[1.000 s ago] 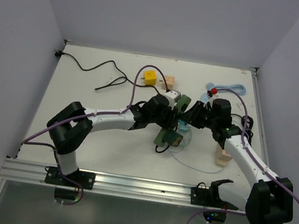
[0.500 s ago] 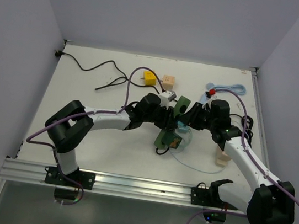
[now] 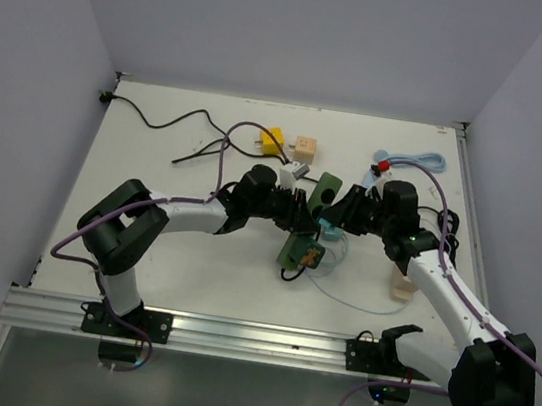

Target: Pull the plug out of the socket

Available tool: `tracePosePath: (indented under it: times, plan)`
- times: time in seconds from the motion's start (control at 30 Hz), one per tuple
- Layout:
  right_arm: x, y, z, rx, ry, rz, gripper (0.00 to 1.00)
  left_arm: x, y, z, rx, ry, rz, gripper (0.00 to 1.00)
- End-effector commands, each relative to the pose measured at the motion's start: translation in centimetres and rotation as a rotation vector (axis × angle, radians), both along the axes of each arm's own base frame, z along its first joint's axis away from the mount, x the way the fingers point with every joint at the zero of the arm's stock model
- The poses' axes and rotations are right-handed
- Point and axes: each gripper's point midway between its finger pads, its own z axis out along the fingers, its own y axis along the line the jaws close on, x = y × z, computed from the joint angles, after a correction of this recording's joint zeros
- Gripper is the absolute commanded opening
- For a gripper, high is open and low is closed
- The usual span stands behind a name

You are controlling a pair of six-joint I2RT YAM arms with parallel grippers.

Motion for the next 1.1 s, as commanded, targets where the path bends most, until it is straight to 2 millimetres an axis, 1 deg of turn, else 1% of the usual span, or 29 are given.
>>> tracePosePath:
  times: [0.0,0.17,0.27,0.4,0.53,0.57,0.63,0.67,0.7,0.77,0.8,0.87,0.9,0.97,1.0,1.03,1.07]
  plan:
    - [0.7,-1.7,1.8,-0.071,-0.067,-0.038,0.02,5.0,4.6,-1.3,0.072,0.008,0.254,0.0]
    - [0.8,-2.4,1.9,-0.095,-0.035,-0.078,0.02,6.3,6.6,-2.6,0.164,-0.003,0.367,0.0]
    - [0.7,-2.9,1.5,-0.12,-0.015,-0.1,0.01,6.7,7.6,-3.4,0.201,0.004,0.428,0.0]
    - [0.9,-2.5,1.8,-0.108,-0.034,-0.081,0.03,6.8,7.0,-3.1,0.184,-0.003,0.407,0.0]
    - [1.1,-2.7,0.6,-0.132,-0.015,-0.084,0.04,6.5,6.2,-1.8,0.135,-0.022,0.364,0.0]
    - [1.4,-2.6,0.0,-0.135,-0.007,-0.086,0.05,6.5,6.1,-1.1,0.123,-0.036,0.357,0.0]
    - [1.7,-2.5,-1.1,-0.141,0.013,-0.083,0.06,6.2,5.9,-0.5,0.109,-0.044,0.337,0.0]
    - [2.1,-2.4,-2.0,-0.146,0.03,-0.079,0.06,6.1,5.9,-0.2,0.109,-0.052,0.328,0.0]
    - [2.2,-2.3,-2.5,-0.149,0.039,-0.078,0.07,5.9,5.9,0.4,0.099,-0.06,0.32,0.0]
    - [2.9,-1.9,-3.1,-0.143,0.037,-0.071,0.07,5.6,5.9,0.9,0.098,-0.072,0.305,0.0]
    - [3.2,-1.8,-3.1,-0.139,0.031,-0.069,0.09,5.4,5.8,1.4,0.089,-0.078,0.291,0.0]
    - [3.8,-1.6,-3.2,-0.133,0.02,-0.069,0.1,5.1,5.8,1.9,0.085,-0.087,0.275,0.0]
    - [4.1,-1.6,-3.6,-0.142,0.025,-0.068,0.11,5.0,5.8,2.4,0.08,-0.098,0.268,0.0]
    - [4.9,-1.6,-3.5,-0.152,0.012,-0.069,0.13,4.8,5.9,3.2,0.075,-0.117,0.255,0.0]
    - [5.1,-1.6,-4.2,-0.165,0.029,-0.068,0.14,4.6,5.8,3.4,0.074,-0.118,0.25,0.0]
    - [5.4,-1.5,-4.2,-0.169,0.027,-0.067,0.15,4.6,5.9,3.6,0.075,-0.123,0.246,0.0]
    - [5.9,-1.5,-4.1,-0.171,0.025,-0.068,0.18,4.4,6.0,4.0,0.077,-0.129,0.242,0.0]
